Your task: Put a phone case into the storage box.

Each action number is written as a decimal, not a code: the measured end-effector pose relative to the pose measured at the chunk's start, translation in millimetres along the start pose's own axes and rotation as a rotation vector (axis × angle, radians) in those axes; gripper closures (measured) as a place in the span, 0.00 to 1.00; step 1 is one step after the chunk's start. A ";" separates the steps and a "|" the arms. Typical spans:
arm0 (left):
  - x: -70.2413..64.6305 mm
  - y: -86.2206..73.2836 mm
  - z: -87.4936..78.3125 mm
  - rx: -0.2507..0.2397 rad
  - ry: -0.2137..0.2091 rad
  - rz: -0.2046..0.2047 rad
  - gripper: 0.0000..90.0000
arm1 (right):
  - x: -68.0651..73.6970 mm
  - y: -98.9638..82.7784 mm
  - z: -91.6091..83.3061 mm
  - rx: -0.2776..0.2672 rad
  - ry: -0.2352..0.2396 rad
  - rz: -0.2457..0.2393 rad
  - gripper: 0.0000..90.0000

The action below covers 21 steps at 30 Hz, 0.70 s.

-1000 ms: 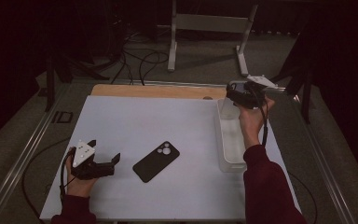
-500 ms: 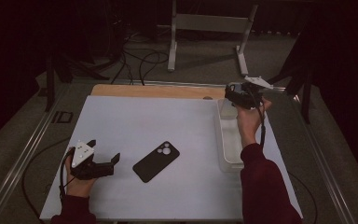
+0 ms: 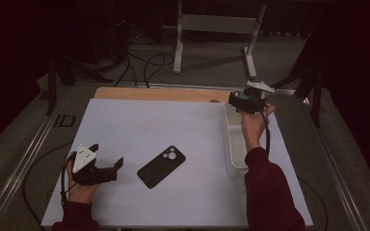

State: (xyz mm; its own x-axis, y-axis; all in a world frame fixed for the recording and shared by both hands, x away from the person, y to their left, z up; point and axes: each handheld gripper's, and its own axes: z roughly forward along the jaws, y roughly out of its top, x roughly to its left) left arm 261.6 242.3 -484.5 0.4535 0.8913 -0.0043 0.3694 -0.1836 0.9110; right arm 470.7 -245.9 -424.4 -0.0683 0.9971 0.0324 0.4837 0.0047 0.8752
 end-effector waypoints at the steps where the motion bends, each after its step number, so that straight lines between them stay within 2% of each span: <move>1: 0.1 -0.1 0.1 -0.002 -0.001 -0.001 0.00 | 0.3 -0.8 1.0 0.003 -0.003 -0.001 0.18; 16: 0.0 -0.5 0.4 0.003 -0.001 0.000 0.00 | 0.2 -9.9 10.3 0.073 -0.010 -0.001 0.18; 21: 0.5 -0.5 0.0 0.001 -0.001 -0.001 0.00 | -0.7 -13.5 16.5 0.112 -0.014 0.004 0.18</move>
State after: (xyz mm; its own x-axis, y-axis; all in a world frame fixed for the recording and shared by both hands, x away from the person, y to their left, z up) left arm 261.7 242.9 -485.0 0.4542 0.8909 -0.0053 0.3708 -0.1837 0.9104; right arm 478.6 -245.4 -444.2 -0.0547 0.9981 0.0284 0.5788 0.0086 0.8154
